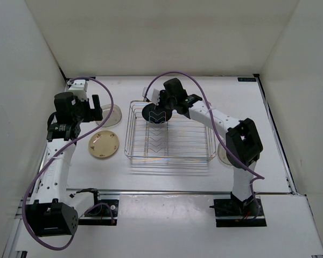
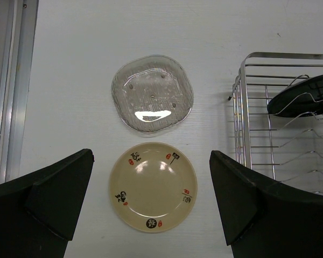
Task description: Load the plates into the dish rack
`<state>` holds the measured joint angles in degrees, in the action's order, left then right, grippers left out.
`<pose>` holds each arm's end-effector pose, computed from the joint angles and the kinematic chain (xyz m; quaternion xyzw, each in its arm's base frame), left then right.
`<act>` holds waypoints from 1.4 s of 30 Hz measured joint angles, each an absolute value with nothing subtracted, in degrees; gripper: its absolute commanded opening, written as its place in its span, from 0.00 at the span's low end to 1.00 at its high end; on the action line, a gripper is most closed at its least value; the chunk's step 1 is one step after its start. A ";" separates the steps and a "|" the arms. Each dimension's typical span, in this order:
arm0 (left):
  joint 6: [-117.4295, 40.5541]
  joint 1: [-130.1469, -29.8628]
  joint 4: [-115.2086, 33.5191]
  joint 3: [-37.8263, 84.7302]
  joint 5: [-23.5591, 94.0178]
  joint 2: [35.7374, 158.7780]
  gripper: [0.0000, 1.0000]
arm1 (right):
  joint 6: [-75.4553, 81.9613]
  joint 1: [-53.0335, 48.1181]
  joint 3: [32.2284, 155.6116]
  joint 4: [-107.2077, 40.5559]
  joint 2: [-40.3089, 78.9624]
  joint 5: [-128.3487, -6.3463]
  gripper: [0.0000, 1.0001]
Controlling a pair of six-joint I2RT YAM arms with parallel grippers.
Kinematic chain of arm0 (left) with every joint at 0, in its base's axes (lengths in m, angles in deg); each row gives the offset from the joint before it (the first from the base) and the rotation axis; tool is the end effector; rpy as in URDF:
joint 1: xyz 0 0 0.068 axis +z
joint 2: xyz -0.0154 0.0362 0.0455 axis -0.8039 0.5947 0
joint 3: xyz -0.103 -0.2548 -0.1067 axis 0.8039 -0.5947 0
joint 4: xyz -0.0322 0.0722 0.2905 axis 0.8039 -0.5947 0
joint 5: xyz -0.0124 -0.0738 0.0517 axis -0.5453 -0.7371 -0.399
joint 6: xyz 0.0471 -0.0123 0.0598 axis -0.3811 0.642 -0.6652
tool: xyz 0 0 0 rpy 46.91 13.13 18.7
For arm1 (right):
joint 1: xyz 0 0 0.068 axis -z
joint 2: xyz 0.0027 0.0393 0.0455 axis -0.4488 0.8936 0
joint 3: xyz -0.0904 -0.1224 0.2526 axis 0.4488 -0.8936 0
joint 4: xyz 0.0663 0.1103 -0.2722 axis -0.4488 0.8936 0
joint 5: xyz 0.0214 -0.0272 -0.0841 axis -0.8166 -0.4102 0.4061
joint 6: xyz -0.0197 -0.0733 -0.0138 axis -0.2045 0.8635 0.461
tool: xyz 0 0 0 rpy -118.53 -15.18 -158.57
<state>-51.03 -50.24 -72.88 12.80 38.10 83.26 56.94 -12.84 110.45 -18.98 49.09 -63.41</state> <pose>0.2903 0.0105 0.3565 0.0065 0.8646 -0.0219 0.5019 0.4056 0.3400 0.2691 -0.6140 0.6318 -0.0019 0.4730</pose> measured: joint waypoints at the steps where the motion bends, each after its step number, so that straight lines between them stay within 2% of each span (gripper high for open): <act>1: -51.06 -50.24 -72.88 12.80 38.10 83.26 1.00 | 56.94 -12.82 110.45 -18.98 49.09 -63.46 0.00; 5: -51.03 -50.24 -72.86 12.80 38.12 83.26 1.00 | 56.94 -12.82 110.45 -18.96 49.09 -63.54 0.02; 11: -51.08 -50.24 -72.88 12.80 38.12 83.26 1.00 | 56.81 -12.82 110.45 -18.85 49.09 -63.59 0.16; 14: -51.12 -50.24 -72.88 12.80 38.12 83.26 1.00 | 56.68 -12.84 110.45 -18.52 49.09 -63.56 0.24; 16: -51.19 -50.24 -72.88 12.80 38.12 83.26 1.00 | 56.50 -12.82 110.45 -18.22 49.09 -63.50 0.35; 21: -51.27 -50.24 -72.88 12.80 38.15 83.26 1.00 | 56.48 -12.82 110.45 -17.82 49.09 -62.54 0.50; 32: -51.27 -50.24 -72.88 12.80 38.15 83.17 1.00 | 58.78 -12.84 110.42 -17.71 47.63 -59.56 0.66; 34: -51.27 -50.24 -72.88 12.80 38.15 83.00 1.00 | 59.78 -13.06 110.42 -17.76 46.06 -58.30 0.70; 36: -51.30 -50.24 -72.88 12.80 38.21 82.76 1.00 | 61.44 -13.27 110.42 -18.09 44.18 -56.02 0.82; 37: -51.30 -50.24 -72.86 12.80 38.23 82.58 1.00 | 62.47 -13.47 110.42 -19.09 43.17 -53.71 0.85; 39: -51.27 -50.24 -72.86 12.80 38.39 82.38 1.00 | 65.35 -13.51 110.42 -22.50 41.31 -48.68 1.00; 42: -51.30 -50.24 -72.84 12.80 38.80 82.65 1.00 | 69.07 -12.38 110.42 -29.23 39.00 -40.07 1.00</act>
<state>-51.30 -50.24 -72.84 12.80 38.80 82.65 69.07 -12.38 110.42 -29.23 39.00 -40.07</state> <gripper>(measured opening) 0.998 0.995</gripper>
